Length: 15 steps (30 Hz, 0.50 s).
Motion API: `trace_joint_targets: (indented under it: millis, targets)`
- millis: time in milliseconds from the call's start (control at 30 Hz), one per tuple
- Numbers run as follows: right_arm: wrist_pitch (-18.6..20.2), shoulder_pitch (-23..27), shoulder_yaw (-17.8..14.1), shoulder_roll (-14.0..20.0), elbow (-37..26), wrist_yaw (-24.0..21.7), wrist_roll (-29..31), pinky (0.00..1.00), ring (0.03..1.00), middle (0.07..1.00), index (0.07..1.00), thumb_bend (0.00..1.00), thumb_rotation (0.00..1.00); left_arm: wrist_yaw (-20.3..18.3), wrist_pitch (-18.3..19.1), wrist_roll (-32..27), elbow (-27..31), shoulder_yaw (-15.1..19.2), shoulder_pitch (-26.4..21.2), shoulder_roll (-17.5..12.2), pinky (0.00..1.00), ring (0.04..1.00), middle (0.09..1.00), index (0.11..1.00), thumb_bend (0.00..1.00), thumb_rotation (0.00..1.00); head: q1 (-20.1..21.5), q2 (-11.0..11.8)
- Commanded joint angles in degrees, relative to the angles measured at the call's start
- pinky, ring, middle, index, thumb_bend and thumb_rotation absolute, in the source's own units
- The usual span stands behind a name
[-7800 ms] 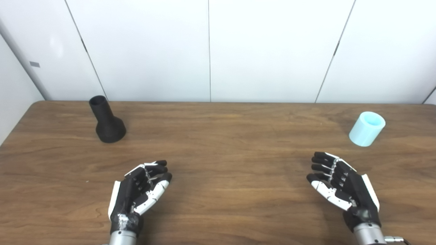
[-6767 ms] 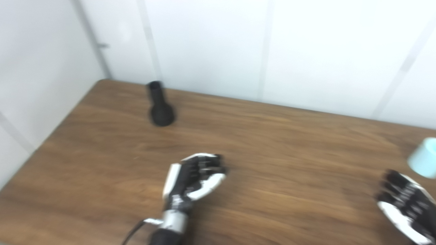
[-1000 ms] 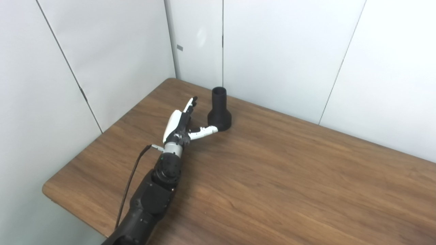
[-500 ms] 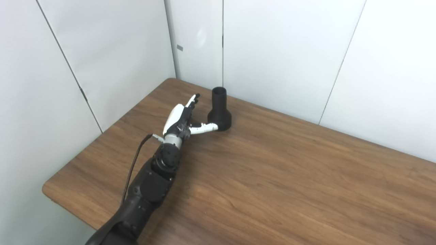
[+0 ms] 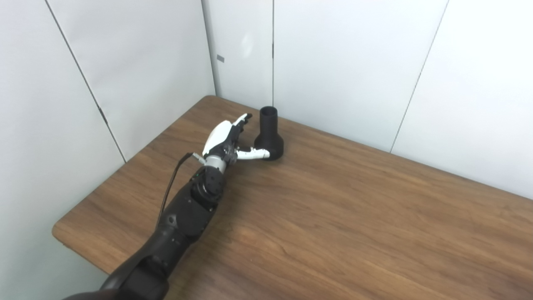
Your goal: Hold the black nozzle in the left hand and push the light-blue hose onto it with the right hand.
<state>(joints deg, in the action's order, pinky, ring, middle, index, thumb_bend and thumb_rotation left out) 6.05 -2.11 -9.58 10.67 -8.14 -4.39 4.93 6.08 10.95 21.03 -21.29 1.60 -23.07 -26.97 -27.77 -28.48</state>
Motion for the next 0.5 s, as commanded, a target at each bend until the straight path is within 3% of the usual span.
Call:
trace_joint_targets:
  millis: [0,300,467]
  targets:
    - [-1.76,0.53,-0.37,0.78,-2.13,0.08,0.32,0.40,0.545,0.588,0.534,0.76,0.62,-1.46,-0.23,-0.09,-1.14,-0.82,-2.26,-0.77,0.78,0.873,0.931,0.963,1.00,0.41,0.09,-0.05]
    - [-0.78,0.11,-0.34,0.85,-3.39,0.22,0.07,0.39,0.543,0.588,0.533,0.76,0.62,-2.70,0.34,-0.93,-4.92,-1.65,-4.76,-0.77,0.82,0.902,0.947,0.973,1.00,0.40,0.33,-0.36]
    - [-0.88,0.05,-0.50,0.84,-3.49,0.12,0.48,0.40,0.544,0.587,0.534,0.76,0.61,-4.09,-2.07,-2.09,-6.36,-2.15,-4.75,-0.82,0.86,0.929,0.954,0.975,1.00,0.38,0.74,-0.64]
